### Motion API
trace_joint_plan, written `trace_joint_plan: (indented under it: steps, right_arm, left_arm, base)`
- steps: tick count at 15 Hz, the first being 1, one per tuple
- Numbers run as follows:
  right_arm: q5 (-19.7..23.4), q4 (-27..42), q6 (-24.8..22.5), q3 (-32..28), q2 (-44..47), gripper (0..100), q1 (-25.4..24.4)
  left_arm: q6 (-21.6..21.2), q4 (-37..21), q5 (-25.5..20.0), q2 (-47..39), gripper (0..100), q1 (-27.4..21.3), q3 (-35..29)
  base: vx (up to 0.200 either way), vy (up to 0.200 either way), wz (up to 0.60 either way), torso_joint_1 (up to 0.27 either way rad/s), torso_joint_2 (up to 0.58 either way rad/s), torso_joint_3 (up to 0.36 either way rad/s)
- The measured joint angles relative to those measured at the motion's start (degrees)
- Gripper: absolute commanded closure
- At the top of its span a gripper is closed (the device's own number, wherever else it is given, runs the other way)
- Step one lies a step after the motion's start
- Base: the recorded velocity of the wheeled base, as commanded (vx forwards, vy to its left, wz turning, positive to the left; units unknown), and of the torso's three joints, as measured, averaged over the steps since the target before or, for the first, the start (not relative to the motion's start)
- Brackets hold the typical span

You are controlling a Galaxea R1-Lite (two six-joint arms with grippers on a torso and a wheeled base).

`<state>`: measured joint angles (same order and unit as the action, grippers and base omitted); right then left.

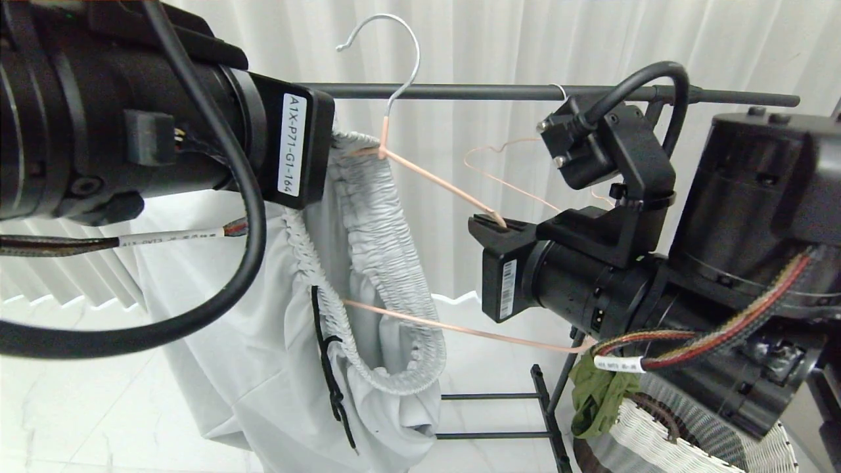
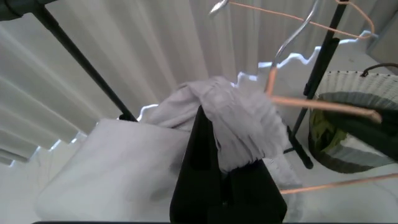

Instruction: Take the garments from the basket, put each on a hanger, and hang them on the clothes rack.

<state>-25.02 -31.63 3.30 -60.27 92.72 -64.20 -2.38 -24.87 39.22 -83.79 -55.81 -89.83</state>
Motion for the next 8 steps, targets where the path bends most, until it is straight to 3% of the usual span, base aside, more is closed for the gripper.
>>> trace_joint_plan:
  steps: [8]
  right_arm:
    - [-0.24, -0.02, -0.44, 0.55, -4.22, 100, 1.57]
  left_arm:
    - [-5.42, 0.05, -0.20, -0.22, 100, -3.58, 2.32]
  base:
    - [0.000, 0.000, 0.00, 0.000, 0.00, 0.000]
